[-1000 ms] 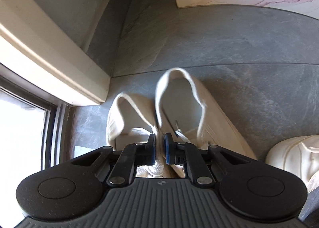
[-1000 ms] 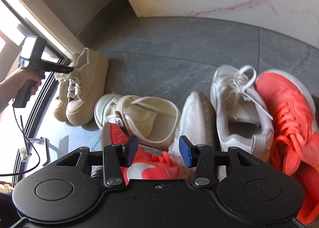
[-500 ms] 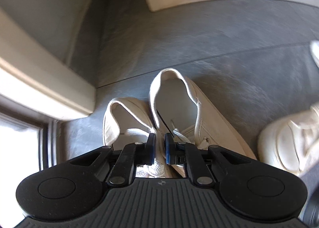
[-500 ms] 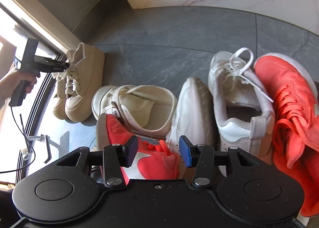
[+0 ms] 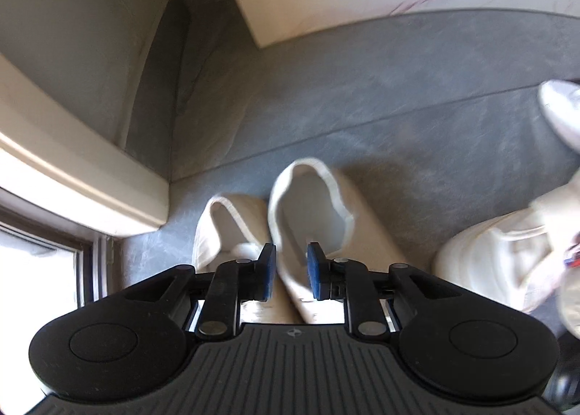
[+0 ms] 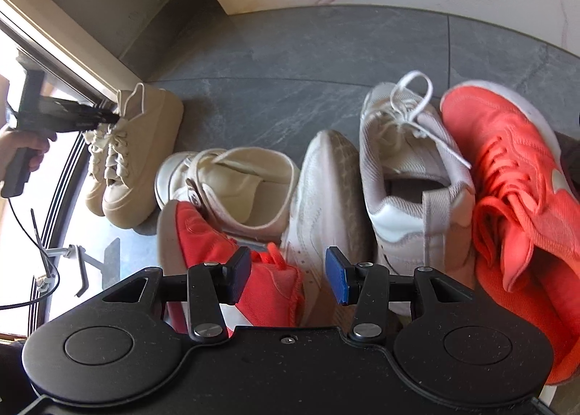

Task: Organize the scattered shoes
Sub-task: 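Move the right gripper to the pile and close it on the coral sneaker's heel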

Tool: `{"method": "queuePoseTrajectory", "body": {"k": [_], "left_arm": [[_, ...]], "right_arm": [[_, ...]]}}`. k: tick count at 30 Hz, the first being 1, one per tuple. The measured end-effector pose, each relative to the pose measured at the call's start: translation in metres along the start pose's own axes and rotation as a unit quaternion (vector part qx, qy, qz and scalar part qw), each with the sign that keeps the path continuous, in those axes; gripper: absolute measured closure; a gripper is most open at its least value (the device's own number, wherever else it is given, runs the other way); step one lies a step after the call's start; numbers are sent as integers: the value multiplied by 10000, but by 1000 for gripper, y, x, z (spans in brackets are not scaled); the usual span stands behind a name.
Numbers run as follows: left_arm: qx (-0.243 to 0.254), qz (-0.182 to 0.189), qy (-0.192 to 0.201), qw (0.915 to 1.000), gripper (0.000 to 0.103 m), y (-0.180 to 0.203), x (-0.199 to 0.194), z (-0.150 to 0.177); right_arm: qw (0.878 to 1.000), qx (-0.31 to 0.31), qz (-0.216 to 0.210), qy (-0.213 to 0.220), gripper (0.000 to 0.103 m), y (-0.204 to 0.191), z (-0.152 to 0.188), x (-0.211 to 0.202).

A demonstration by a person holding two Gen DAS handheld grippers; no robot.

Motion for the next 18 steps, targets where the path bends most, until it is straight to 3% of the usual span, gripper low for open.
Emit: {"method": "queuePoseTrajectory", "body": {"k": [2, 5, 12, 18], "left_arm": [[-21, 202, 74, 9998, 75, 14, -8, -8], [-76, 787, 158, 9967, 61, 51, -18, -17], [607, 1753, 358, 9820, 57, 139, -24, -30], [1460, 2082, 572, 9654, 52, 191, -28, -33]], "right_arm": [[10000, 7, 3, -41, 59, 0, 3, 3], [10000, -47, 17, -60, 59, -2, 4, 6], [9999, -160, 3, -28, 59, -10, 4, 12], [9999, -131, 55, 51, 59, -4, 2, 4]]}}
Point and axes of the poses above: each gripper's, at about its wrist camera, not at the fingertips, and x roughly the way its jaws point, y to its right, z to its underside, the point moved 5 cm from there along x, roughly the way its jaws point, and after that the axes turned 14 degrees about y, right-handed, at the moved point
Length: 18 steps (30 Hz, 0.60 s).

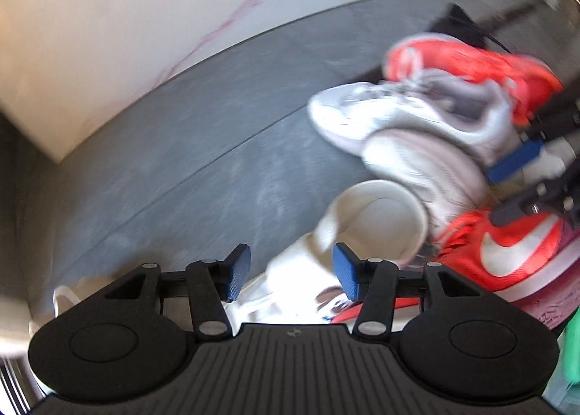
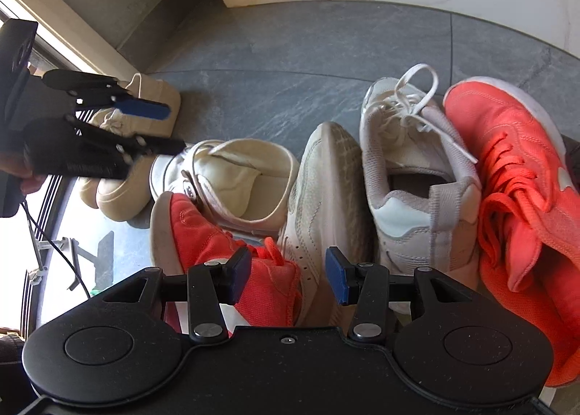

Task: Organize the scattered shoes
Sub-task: 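Move the right gripper to the pile and close it on the coral sneaker's heel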

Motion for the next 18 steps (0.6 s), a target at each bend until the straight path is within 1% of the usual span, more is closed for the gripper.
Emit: {"method": "queuePoseTrajectory", "body": {"k": [3, 7, 11, 14, 16, 18], "left_arm": [[144, 26, -20, 9999, 52, 11, 7, -2], [-27, 193, 100, 9998, 52, 20, 3, -3], [-83, 256, 195, 9994, 52, 31, 2, -9], [-47, 279, 230, 9993, 52, 41, 3, -16], [-29, 319, 244, 9992, 52, 47, 2, -20], [13, 376, 240, 9990, 52, 55, 1, -24]], "right_arm": [[9999, 24, 31, 98, 59, 4, -4, -7], [9996, -47, 149, 244, 59, 12, -8, -19], [9980, -13, 270, 564, 59, 21, -17, -40], [9954, -75, 484, 818, 59, 31, -24, -58], [9926, -255, 735, 935, 59, 35, -29, -68], [9872, -569, 1052, 1059, 59, 38, -27, -81]]}}
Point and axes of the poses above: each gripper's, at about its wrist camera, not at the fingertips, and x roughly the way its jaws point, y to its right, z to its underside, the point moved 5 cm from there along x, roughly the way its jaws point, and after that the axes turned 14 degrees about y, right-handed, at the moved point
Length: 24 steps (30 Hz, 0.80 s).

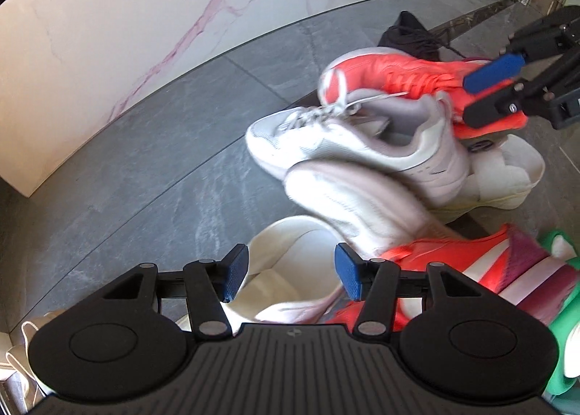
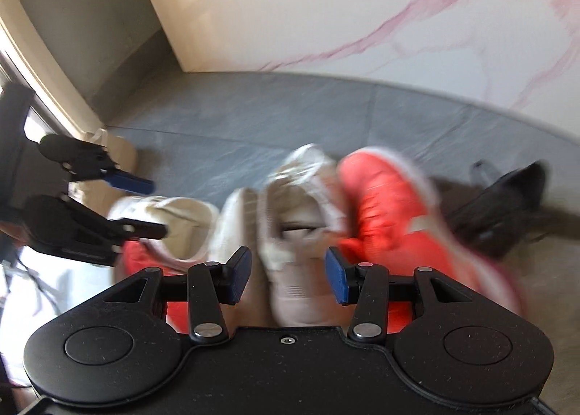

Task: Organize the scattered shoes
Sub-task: 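Move the right gripper to the pile and close it on the coral sneaker's heel, then lift the coral sneaker with the right gripper and carry it away from the pile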

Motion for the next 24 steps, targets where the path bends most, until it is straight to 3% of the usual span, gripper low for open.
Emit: {"method": "queuePoseTrajectory", "body": {"k": [4, 11, 17, 22, 24], "left_arm": [[122, 86, 24, 9999, 52, 13, 2, -6], [217, 282, 3, 9994, 52, 31, 7, -9], [240, 333, -82, 9991, 52, 38, 11, -5], [213, 336, -106, 9992, 52, 38, 10, -3], [192, 319, -133, 9992, 52, 37, 11, -1]], "right_arm": [[9966, -636, 520, 43, 59, 13, 6, -15], [9699, -2056, 1305, -37, 59, 32, 24, -8], [9604, -2418, 1382, -98, 62, 38, 31, 11], [9535, -2636, 1459, -20, 72, 38, 32, 15], [9527, -2654, 1477, 24, 82, 40, 30, 15]]}}
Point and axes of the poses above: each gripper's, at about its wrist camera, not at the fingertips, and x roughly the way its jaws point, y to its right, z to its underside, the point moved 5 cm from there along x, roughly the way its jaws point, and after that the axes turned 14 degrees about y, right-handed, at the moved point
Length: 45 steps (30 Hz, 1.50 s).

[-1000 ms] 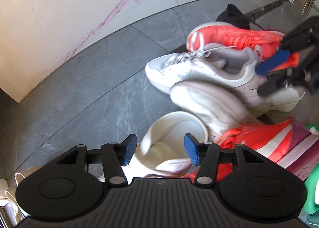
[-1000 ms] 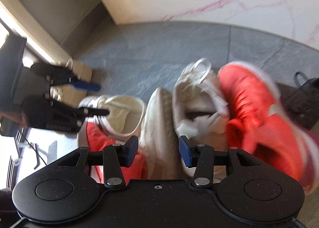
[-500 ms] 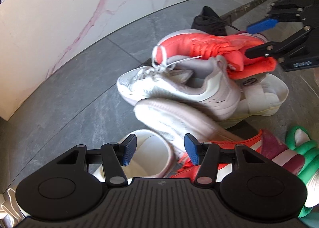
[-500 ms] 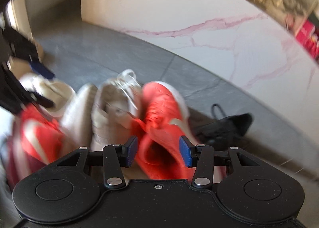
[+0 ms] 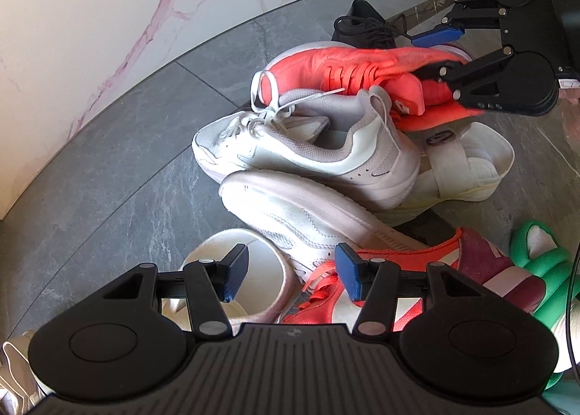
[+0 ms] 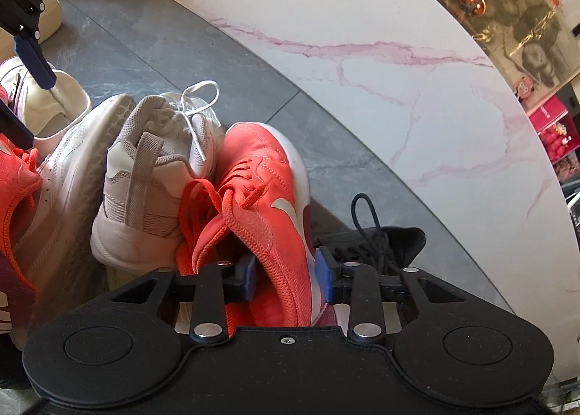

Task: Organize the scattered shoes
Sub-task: 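Lift the coral sneaker with the right gripper and carry it away from the pile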

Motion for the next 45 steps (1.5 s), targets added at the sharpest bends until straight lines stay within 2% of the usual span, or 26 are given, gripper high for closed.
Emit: {"method": "queuePoseTrajectory", "body": {"k": [2, 5, 12, 18, 23, 26, 33, 36, 39, 45], "left_arm": [[-25, -12, -26, 10000, 52, 0, 0, 2], [-71, -28, -56, 10000, 52, -3, -1, 5], [-202, -122, -54, 9997, 52, -10, -4, 7], [-388, -318, -15, 9987, 52, -25, -13, 11], [-520, -581, 21, 9970, 52, -44, -22, 14], [-674, -775, 38, 9947, 52, -61, -28, 18], [-1129, -1113, 35, 9874, 52, -94, -47, 39], [-1319, -1254, 5, 9833, 52, -107, -60, 54], [-1405, -1381, -20, 9804, 52, -116, -77, 67], [-1496, -1571, -16, 9762, 52, -121, -126, 92]], "right_arm": [[10000, 2, 45, -75, 90, 4, 2, 3], [9993, 355, -18, -139, 93, 13, 6, 5], [9979, 486, 300, 315, 94, 35, -11, -10], [9942, 524, 264, 899, 94, 40, -39, -30], [9894, 274, -144, 1418, 94, 36, -76, -24], [9854, 172, -536, 1604, 94, 27, -100, -14], [9691, 345, -1411, 1995, 94, 2, -158, -1], [9618, 272, -1695, 2134, 94, -14, -171, -10], [9500, 89, -2211, 2204, 94, -43, -181, -30], [9289, -74, -3037, 2116, 94, -92, -185, -65]]}}
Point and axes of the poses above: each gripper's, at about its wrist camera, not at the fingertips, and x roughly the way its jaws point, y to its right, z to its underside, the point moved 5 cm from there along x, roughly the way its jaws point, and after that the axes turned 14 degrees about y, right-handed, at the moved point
